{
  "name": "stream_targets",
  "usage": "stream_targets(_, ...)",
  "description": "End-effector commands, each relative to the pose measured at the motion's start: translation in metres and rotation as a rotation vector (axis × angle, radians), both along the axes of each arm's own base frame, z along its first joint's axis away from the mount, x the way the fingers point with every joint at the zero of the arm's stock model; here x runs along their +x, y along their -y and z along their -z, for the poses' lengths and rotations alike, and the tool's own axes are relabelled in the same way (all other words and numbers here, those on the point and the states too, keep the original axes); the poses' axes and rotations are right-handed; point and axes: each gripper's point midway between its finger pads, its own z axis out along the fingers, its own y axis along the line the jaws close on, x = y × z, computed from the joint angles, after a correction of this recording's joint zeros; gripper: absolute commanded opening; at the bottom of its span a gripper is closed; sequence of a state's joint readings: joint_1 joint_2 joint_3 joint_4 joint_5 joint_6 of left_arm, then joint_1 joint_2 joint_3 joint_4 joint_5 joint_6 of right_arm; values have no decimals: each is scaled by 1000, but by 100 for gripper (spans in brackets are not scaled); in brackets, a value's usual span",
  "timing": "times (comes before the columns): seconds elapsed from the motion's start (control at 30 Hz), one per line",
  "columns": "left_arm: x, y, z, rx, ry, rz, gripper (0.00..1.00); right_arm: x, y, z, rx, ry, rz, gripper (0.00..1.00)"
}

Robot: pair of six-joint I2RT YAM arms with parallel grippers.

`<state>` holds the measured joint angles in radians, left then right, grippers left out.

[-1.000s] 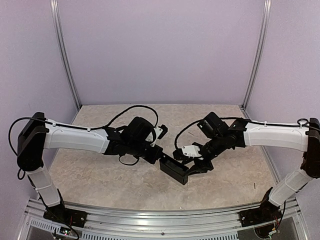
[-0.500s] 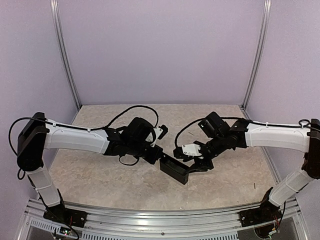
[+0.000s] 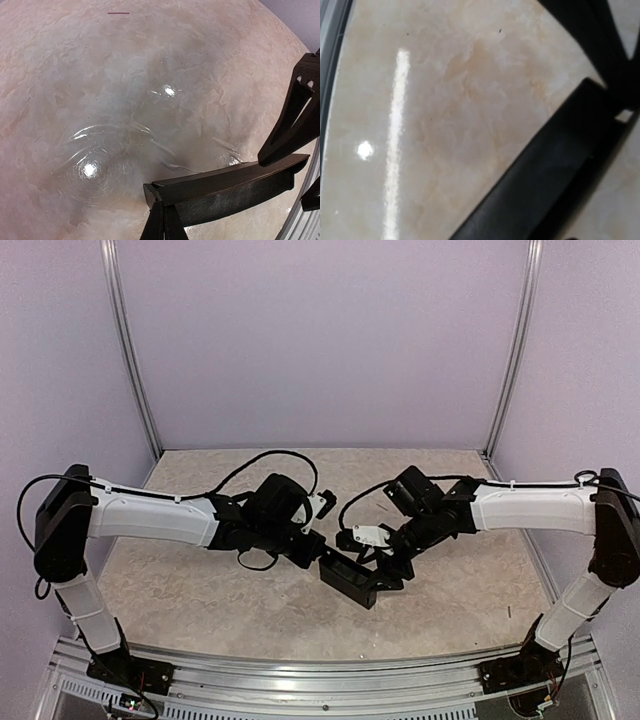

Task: Fold the paper box

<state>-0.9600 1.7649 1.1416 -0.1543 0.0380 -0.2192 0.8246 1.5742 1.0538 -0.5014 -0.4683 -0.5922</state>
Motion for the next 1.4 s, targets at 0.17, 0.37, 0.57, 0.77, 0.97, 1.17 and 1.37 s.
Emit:
stream_targets(0.17, -22, -19, 40, 125, -95, 20, 0, -1, -8, 3, -5, -52, 27, 71)
stream_targets(0.37, -19, -16, 39, 136, -98, 20, 0, 19, -25, -5, -37, 27, 129, 79)
stream_targets(0.57, -19, -20, 40, 137, -112, -7, 0, 30, -33, 2, -82, 11, 234, 87)
stream_targets(0.77, -17, -22, 40, 124, -123, -46, 0, 26, -33, 10, -100, -13, 287, 85)
stream_targets(0.97, -18, -23, 40, 114, -128, -58, 0, 15, -32, 25, -156, 15, 268, 82)
stream_targets(1.17, -17, -23, 35, 103, -119, -64, 0, 21, -29, 30, -210, 92, 282, 81)
stream_targets(1.37, -17, -23, 31, 92, -111, -65, 0, 0, -31, 35, -215, -2, 203, 80)
